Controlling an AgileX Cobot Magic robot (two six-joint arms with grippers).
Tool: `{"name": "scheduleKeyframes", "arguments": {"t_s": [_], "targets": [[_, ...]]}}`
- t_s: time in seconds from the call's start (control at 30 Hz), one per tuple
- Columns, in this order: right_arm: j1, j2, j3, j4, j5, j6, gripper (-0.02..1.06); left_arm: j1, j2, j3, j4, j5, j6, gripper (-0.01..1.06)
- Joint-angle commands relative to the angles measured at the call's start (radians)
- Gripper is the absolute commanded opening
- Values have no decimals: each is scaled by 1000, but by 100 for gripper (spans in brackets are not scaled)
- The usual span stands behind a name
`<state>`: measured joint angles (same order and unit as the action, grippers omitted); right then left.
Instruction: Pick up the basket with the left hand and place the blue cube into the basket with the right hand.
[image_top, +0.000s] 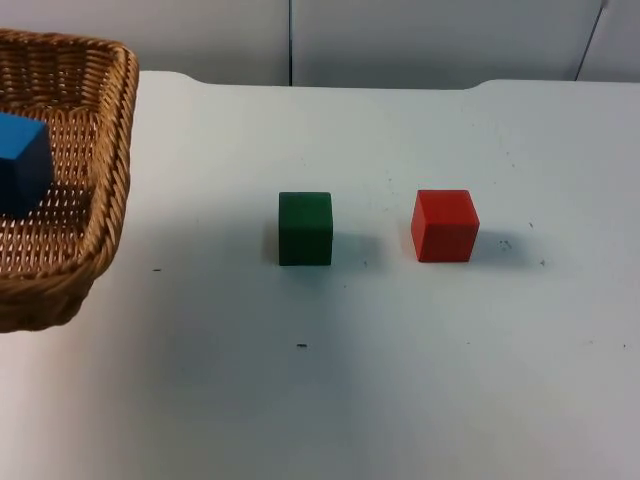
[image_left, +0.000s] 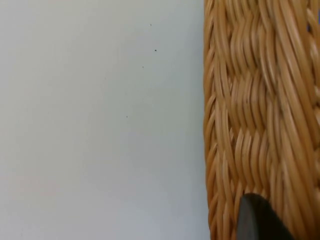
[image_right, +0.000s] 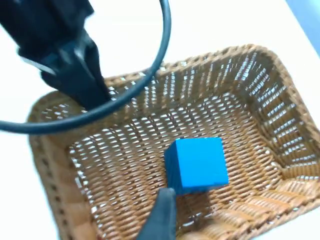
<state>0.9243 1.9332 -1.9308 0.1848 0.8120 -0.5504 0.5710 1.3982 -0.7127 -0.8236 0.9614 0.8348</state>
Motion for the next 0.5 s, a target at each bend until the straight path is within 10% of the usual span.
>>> {"name": "scheduleKeyframes", "arguments": {"t_s": [0.0, 0.47], "targets": [[3, -43, -3, -13, 50, -2, 78, -7, 39, -11, -87, 2, 66, 0], [3, -95, -3, -23, 180, 13, 78, -7, 329, -165, -109, -7, 109, 0]]}}
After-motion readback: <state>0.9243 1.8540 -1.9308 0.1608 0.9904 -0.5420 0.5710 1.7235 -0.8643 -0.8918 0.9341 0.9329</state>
